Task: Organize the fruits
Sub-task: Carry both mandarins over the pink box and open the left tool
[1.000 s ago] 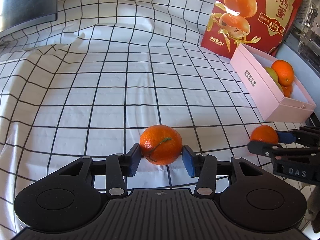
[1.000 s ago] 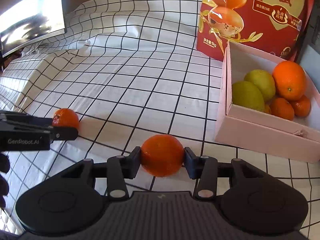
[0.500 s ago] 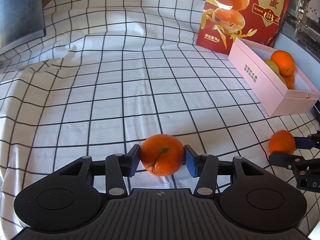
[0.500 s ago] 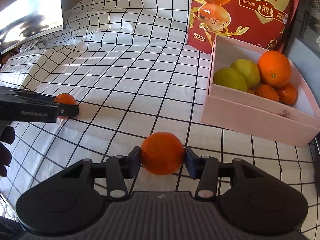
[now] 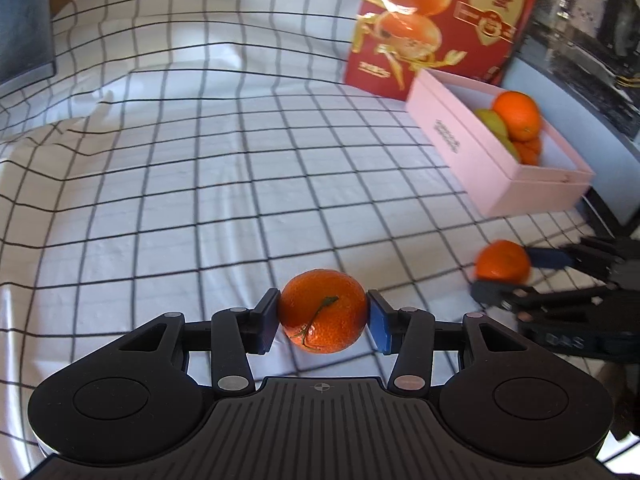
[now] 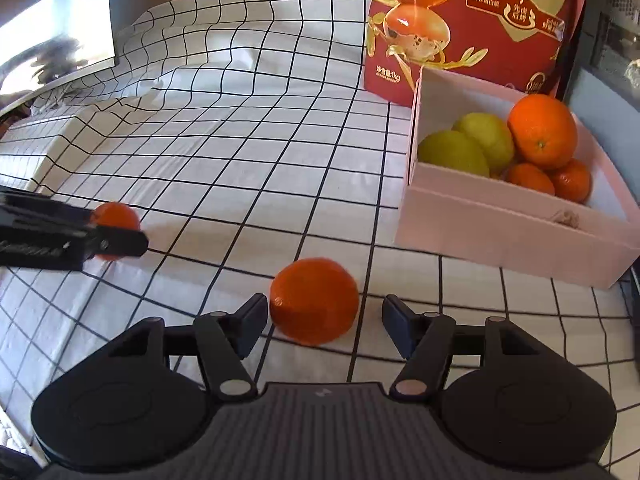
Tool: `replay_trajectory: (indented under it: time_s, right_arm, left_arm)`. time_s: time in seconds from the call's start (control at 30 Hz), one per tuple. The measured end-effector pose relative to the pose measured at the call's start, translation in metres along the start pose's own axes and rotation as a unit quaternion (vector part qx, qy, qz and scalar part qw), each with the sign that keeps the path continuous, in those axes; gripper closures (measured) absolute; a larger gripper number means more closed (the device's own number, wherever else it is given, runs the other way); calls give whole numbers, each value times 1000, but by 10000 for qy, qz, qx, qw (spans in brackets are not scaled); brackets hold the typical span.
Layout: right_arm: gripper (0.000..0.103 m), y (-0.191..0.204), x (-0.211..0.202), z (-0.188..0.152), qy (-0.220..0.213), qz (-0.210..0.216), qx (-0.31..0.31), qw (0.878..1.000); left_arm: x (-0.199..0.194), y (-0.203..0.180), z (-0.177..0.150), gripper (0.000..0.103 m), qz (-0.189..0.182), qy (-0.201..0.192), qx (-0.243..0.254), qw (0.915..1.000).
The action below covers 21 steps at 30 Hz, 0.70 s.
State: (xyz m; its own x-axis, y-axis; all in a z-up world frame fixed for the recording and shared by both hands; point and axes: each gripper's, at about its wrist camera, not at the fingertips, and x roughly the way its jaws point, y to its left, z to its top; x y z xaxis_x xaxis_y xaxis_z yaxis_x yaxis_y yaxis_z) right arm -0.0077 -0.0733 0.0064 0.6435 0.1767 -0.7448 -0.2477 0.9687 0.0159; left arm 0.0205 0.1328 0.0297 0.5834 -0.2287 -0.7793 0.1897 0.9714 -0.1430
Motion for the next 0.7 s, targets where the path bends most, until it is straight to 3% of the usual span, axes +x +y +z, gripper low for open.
replay_trajectory:
  time_s: [0.13, 0.4, 0.53, 0.7]
  right_arm:
    - [57, 5, 0, 2, -12, 13, -158, 9999]
    - [59, -5, -18, 7, -36, 8, 21, 10000]
    - [59, -30, -45, 15, -300, -195, 204, 9992]
    - [59, -66, -81, 38, -752, -567, 266, 9952]
  left_arm:
    - [4, -7, -1, 52, -172, 111, 80, 9998]
    - [12, -29, 11, 52, -507, 118, 107, 9986]
    - [11, -50, 40, 52, -858, -53, 105, 9962]
    - [4, -99, 98, 52, -1183, -604, 424, 9902]
